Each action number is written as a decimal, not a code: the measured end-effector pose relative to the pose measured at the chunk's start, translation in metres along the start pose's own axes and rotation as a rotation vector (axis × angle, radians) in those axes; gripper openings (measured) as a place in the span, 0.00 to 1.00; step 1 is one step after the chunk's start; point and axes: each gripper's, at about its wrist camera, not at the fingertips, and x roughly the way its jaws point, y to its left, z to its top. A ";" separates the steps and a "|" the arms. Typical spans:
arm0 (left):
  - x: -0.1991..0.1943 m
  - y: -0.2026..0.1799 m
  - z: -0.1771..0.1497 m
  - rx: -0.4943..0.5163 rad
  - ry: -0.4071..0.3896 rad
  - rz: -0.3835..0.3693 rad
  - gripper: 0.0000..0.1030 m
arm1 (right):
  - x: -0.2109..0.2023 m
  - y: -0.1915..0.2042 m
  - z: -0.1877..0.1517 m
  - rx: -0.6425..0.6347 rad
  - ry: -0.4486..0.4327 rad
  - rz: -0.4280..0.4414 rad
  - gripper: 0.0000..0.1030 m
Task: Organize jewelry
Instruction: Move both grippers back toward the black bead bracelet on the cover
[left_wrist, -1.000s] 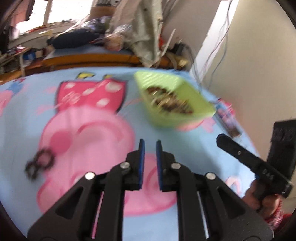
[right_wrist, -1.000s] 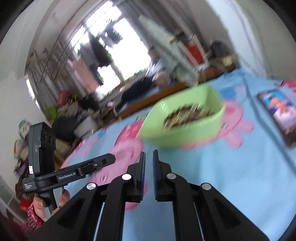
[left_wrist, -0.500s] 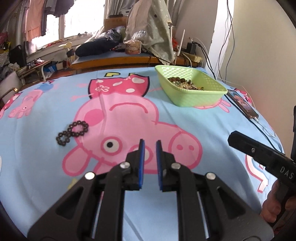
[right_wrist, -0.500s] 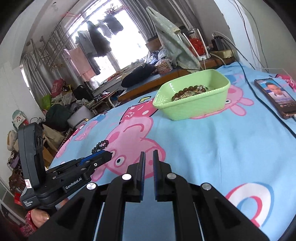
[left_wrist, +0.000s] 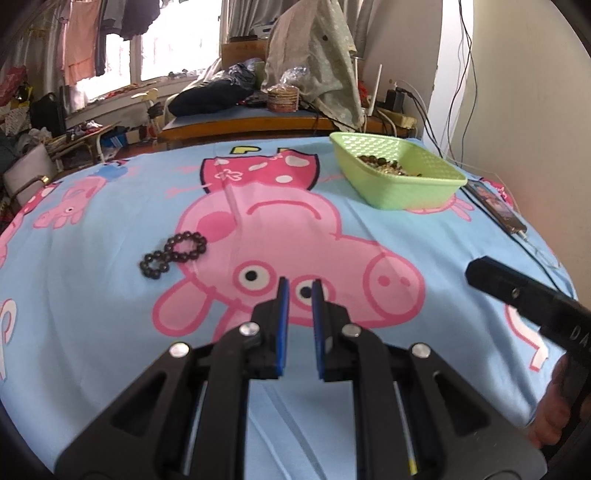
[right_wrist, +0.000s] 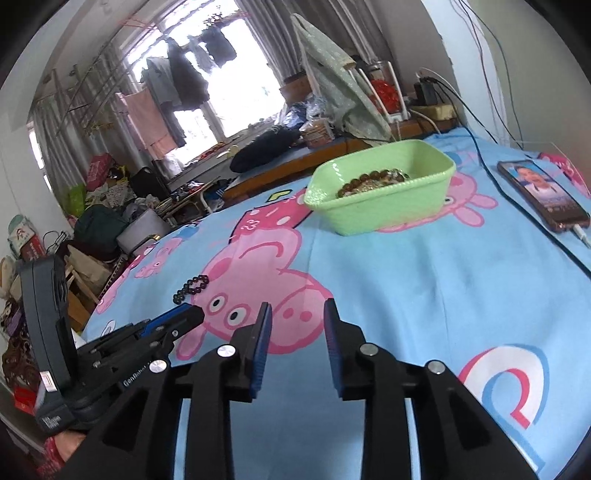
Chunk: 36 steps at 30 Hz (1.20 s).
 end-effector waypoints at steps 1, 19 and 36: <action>0.001 0.001 -0.001 0.000 0.004 -0.002 0.11 | -0.001 0.000 0.000 0.003 -0.004 -0.007 0.00; 0.003 0.005 -0.009 -0.029 0.011 -0.049 0.11 | 0.009 0.009 0.003 0.016 -0.002 -0.078 0.00; 0.000 -0.006 -0.013 0.043 -0.006 -0.180 0.11 | 0.006 0.025 -0.007 0.043 0.004 -0.254 0.03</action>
